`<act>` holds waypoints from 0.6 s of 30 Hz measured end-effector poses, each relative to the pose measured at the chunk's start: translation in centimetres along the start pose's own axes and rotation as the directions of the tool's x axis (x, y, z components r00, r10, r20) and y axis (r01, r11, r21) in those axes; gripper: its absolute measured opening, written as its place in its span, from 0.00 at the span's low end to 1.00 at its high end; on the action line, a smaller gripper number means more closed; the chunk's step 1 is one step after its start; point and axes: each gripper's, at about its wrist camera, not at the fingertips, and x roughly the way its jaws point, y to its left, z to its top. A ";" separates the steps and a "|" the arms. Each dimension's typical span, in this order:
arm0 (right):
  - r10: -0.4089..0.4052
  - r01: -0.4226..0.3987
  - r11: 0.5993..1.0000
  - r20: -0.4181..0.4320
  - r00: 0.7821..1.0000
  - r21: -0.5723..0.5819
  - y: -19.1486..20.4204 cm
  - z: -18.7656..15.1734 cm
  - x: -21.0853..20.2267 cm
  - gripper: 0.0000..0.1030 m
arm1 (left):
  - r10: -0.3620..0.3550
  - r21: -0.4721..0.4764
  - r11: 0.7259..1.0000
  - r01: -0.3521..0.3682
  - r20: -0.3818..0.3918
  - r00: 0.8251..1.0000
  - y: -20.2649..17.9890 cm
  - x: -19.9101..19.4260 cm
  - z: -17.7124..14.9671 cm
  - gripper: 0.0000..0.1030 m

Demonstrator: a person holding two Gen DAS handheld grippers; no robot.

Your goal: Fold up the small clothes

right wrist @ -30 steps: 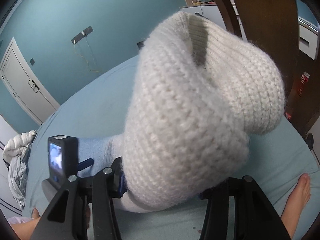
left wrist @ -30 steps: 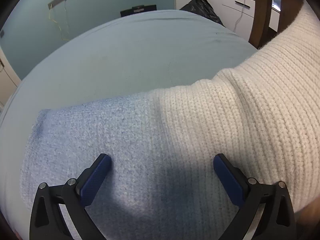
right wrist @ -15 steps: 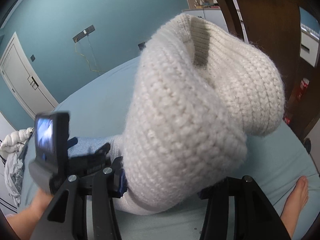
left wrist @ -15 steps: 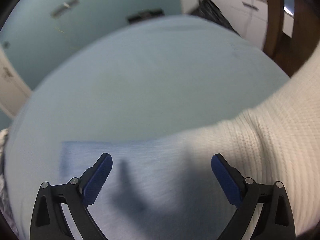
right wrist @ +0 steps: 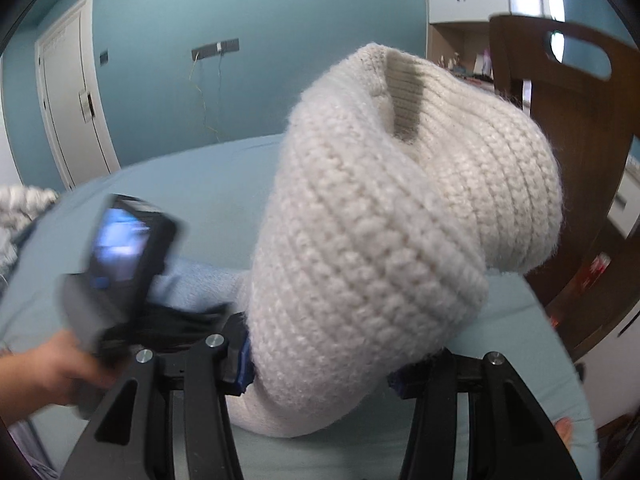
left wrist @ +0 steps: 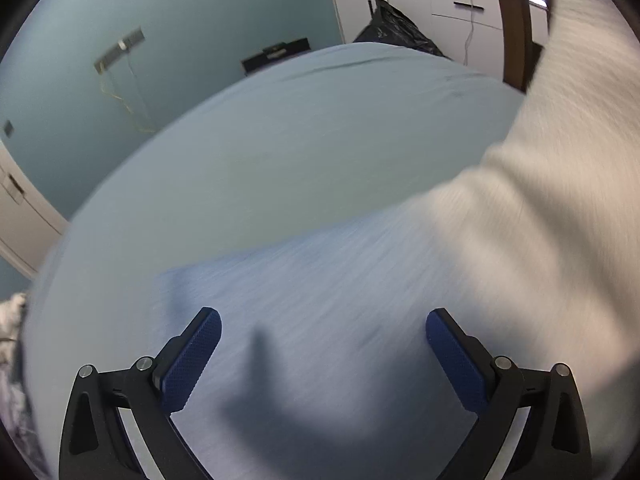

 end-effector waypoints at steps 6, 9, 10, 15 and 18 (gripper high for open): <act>-0.108 0.111 0.979 0.026 0.994 -0.172 4.5 3.2 0.5 0.42 | 0.090 -0.106 0.989 -0.099 -0.080 0.993 9.0 1.1 -4.3 1.00; -0.140 0.162 0.936 0.092 0.986 -0.313 9.3 5.2 1.4 0.42 | -0.059 -0.270 0.962 0.026 -0.117 0.991 13.8 2.1 -5.4 1.00; -0.151 0.184 0.911 0.117 0.982 -0.368 11.3 5.6 1.9 0.42 | -0.096 -0.320 0.946 0.056 -0.112 0.989 15.0 2.2 -5.6 1.00; -0.149 0.291 0.682 0.262 0.954 -0.671 22.3 3.5 4.8 0.43 | -0.047 -0.481 0.877 -0.004 -0.093 0.995 22.2 1.1 -5.9 1.00; -0.114 0.343 0.487 0.331 0.937 -0.803 28.1 -0.9 7.6 0.44 | -0.013 -0.578 0.816 -0.018 -0.049 0.999 26.3 -1.1 -6.8 1.00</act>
